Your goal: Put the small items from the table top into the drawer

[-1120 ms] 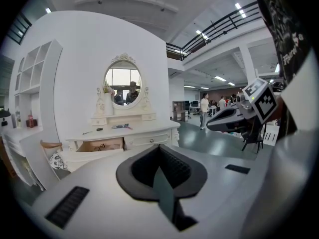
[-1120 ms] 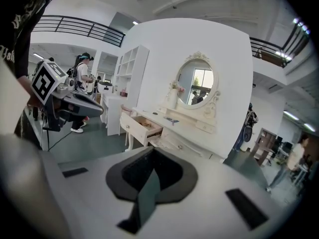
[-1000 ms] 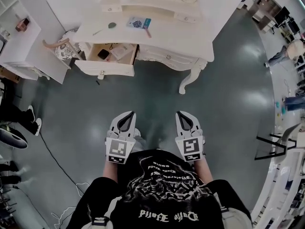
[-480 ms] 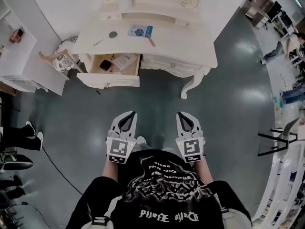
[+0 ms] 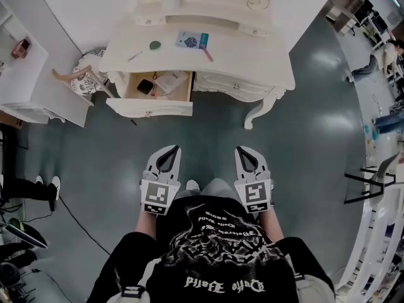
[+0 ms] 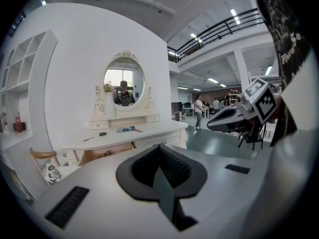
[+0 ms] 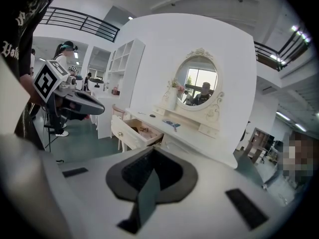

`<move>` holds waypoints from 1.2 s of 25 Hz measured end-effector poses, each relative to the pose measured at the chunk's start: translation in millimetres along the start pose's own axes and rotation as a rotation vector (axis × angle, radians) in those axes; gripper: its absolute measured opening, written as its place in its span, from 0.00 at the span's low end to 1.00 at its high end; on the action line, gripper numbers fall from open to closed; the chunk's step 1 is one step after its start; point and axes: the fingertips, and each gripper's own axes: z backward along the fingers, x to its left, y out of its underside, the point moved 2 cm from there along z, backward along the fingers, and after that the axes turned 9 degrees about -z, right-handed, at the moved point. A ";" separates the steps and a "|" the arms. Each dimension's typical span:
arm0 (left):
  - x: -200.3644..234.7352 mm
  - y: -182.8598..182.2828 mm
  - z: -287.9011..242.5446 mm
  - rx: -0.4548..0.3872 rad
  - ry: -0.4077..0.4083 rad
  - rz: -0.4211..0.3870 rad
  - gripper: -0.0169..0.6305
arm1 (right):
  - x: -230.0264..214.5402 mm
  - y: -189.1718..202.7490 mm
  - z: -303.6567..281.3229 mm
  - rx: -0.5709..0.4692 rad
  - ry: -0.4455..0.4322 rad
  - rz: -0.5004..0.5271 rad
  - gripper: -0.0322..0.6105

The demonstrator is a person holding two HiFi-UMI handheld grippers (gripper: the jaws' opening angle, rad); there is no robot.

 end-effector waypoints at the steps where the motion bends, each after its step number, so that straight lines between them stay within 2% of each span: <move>1: 1.5 0.8 0.2 0.001 0.002 -0.001 0.05 | 1.2 -1.3 -1.5 -0.003 0.000 -0.001 0.07; 13: 12.8 8.5 0.4 0.023 -0.030 0.009 0.05 | 6.3 -1.4 -17.5 0.005 -0.034 -0.002 0.07; 22: 26.4 -0.2 -26.2 0.034 -0.080 0.017 0.05 | -23.6 -16.4 -52.0 -0.016 -0.065 0.003 0.07; 30: 48.6 -9.9 -67.5 0.061 -0.130 0.046 0.05 | -51.7 -34.1 -103.8 -0.013 -0.140 0.026 0.07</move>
